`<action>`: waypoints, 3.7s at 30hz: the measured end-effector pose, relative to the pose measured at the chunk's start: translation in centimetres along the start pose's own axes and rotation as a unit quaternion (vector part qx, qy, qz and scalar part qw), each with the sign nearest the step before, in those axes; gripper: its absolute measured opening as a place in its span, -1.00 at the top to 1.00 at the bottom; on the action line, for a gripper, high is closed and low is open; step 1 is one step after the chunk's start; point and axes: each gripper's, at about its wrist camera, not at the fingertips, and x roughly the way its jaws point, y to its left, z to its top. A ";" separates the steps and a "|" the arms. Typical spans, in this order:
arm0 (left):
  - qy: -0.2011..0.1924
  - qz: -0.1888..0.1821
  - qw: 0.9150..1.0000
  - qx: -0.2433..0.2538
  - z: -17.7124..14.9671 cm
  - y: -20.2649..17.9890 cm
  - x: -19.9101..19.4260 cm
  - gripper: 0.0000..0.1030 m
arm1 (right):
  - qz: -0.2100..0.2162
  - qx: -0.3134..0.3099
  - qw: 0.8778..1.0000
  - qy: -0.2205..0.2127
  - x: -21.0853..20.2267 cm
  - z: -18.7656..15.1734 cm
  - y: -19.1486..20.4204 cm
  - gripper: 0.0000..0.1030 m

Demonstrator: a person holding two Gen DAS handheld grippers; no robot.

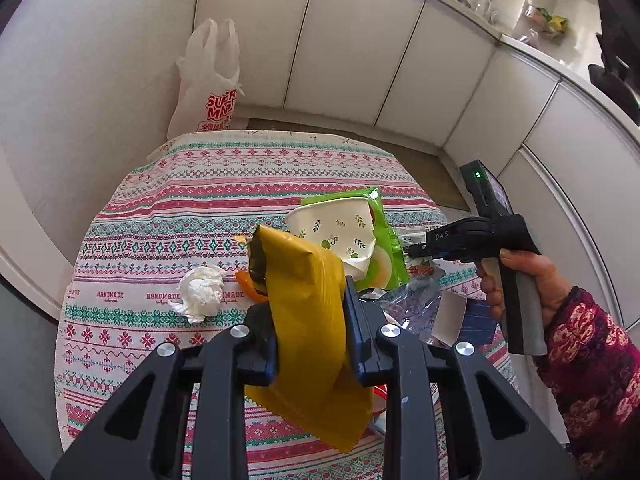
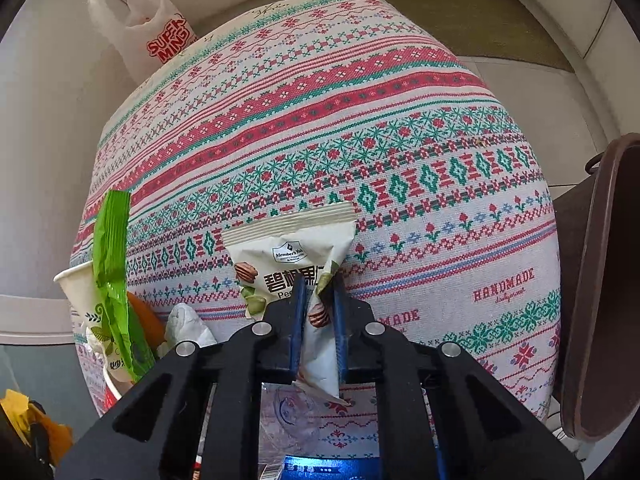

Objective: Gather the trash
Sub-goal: 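Drop the white snack packet into the bin with right tool while left holds wrapper, then carry the yellow wrapper over the bin and open the left tool, then reach the left tool to the white tissue and close on it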

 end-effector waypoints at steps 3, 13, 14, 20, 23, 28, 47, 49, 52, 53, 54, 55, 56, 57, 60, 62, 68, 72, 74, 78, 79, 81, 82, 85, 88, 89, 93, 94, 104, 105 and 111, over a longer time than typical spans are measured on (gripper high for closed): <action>0.000 0.001 1.000 0.000 0.0 0.0 0.1 0.48 | -0.011 -0.001 1.000 -0.016 -0.9 -0.8 0.1 0.82; 0.001 0.000 1.000 0.003 -0.2 -0.6 0.5 0.48 | -0.027 0.029 0.988 -0.151 -12.2 -2.4 -2.3 0.83; 0.001 -0.001 1.000 0.003 -0.2 -0.7 0.5 0.48 | -0.040 0.034 0.984 -0.169 -13.7 -2.8 -2.8 0.83; -0.004 -0.002 1.000 0.008 -0.5 -1.5 0.6 0.48 | -0.132 0.092 0.939 -0.304 -22.3 -5.9 -7.2 0.82; -0.004 0.000 1.000 0.011 -0.7 -2.1 0.9 0.48 | -0.182 0.123 0.913 -0.342 -24.1 -7.5 -9.6 0.80; -0.010 0.006 1.000 0.022 -1.0 -3.3 1.3 0.48 | -0.244 0.173 0.884 -0.359 -23.0 -9.2 -13.8 0.78; -0.091 -0.037 0.994 0.050 0.6 -13.7 1.4 0.48 | -0.261 0.320 0.792 -0.449 -30.0 -18.2 -18.3 -0.86; -0.093 -0.065 0.992 0.059 1.8 -16.8 1.6 0.48 | -0.258 0.345 0.782 -0.451 -30.2 -18.8 -19.3 -0.87; -0.104 -0.103 0.985 0.088 3.5 -22.4 1.7 0.48 | -0.262 0.363 0.769 -0.457 -31.0 -19.8 -21.0 -0.86; -0.107 -0.117 0.982 0.099 4.1 -24.5 1.9 0.47 | -0.266 0.367 0.765 -0.457 -30.9 -20.0 -21.4 -0.86; -0.108 -0.127 0.980 0.107 4.5 -26.1 2.1 0.46 | -0.268 0.374 0.762 -0.456 -30.8 -20.1 -22.0 -0.86; -0.108 -0.137 0.978 0.115 4.8 -27.8 2.4 0.46 | -0.264 0.383 0.760 -0.454 -30.3 -19.4 -22.5 -0.86; -0.106 -0.147 0.976 0.122 5.2 -29.4 2.8 0.45 | -0.257 0.395 0.757 -0.453 -30.4 -19.5 -23.2 -0.86; -0.103 -0.154 0.974 0.128 5.5 -30.8 3.3 0.44 | -0.251 0.404 0.755 -0.451 -30.3 -19.4 -23.8 -0.86; -0.084 -0.167 0.971 0.148 5.6 -34.9 5.4 0.43 | -0.244 0.429 0.748 -0.445 -30.0 -19.7 -25.2 -0.86; -0.065 -0.167 0.970 0.162 5.5 -37.1 7.3 0.43 | -0.243 0.446 0.740 -0.441 -30.0 -20.0 -26.3 -0.86; -0.025 -0.157 0.972 0.176 5.1 -40.4 11.8 0.06 | -0.230 0.476 0.732 -0.429 -29.8 -20.5 -28.4 -0.86; -0.011 -0.158 0.973 0.169 4.9 -41.0 12.9 -0.24 | -0.230 0.475 0.733 -0.429 -29.9 -20.4 -28.4 -0.86; -0.008 -0.158 0.973 0.170 4.7 -40.7 13.0 -0.38 | -0.227 0.474 0.735 -0.429 -29.9 -20.4 -28.2 -0.86; -0.024 -0.144 0.975 0.169 4.3 -40.0 12.4 -0.71 | -0.220 0.471 0.739 -0.427 -29.8 -20.3 -27.8 -0.86; -0.026 -0.141 0.975 0.171 4.2 -39.8 12.3 -0.72 | -0.220 0.470 0.740 -0.428 -29.8 -20.3 -27.7 -0.86; -0.027 -0.138 0.975 0.174 4.2 -39.6 12.1 -0.74 | -0.219 0.468 0.741 -0.429 -29.8 -20.3 -27.5 -0.86; -0.029 -0.135 0.975 0.176 4.1 -39.5 11.9 -0.74 | -0.218 0.466 0.743 -0.429 -29.8 -20.3 -27.4 -0.86; -0.037 -0.127 0.974 0.183 4.0 -38.8 11.7 -0.76 | -0.216 0.461 0.747 -0.426 -29.6 -20.2 -27.2 -0.86; -0.040 -0.118 0.976 0.181 3.8 -37.7 11.0 -0.76 | -0.213 0.452 0.756 -0.422 -29.3 -19.9 -26.8 -0.86; -0.043 -0.113 0.976 0.180 3.7 -37.3 10.6 -0.76 | -0.212 0.448 0.760 -0.420 -29.2 -19.8 -26.6 -0.86; -0.056 -0.092 0.978 0.180 3.4 -34.7 9.3 -0.79 | -0.205 0.426 0.783 -0.404 -28.5 -18.7 -25.6 -0.86; -0.061 -0.084 0.978 0.181 3.3 -34.0 8.9 -0.80 | -0.203 0.420 0.789 -0.400 -28.3 -18.4 -25.3 -0.86; -0.083 -0.021 0.984 0.153 4.1 -25.2 5.5 -0.81 | -0.199 0.342 0.844 -0.363 -25.8 -15.1 -20.6 -0.87; -0.083 -0.015 0.986 0.146 4.2 -24.4 5.3 -0.81 | -0.199 0.336 0.847 -0.360 -25.6 -14.7 -20.2 -0.87; -0.083 0.022 0.990 0.107 4.9 -18.6 4.2 -0.81 | -0.208 0.281 0.874 -0.337 -23.9 -13.0 -17.0 -0.87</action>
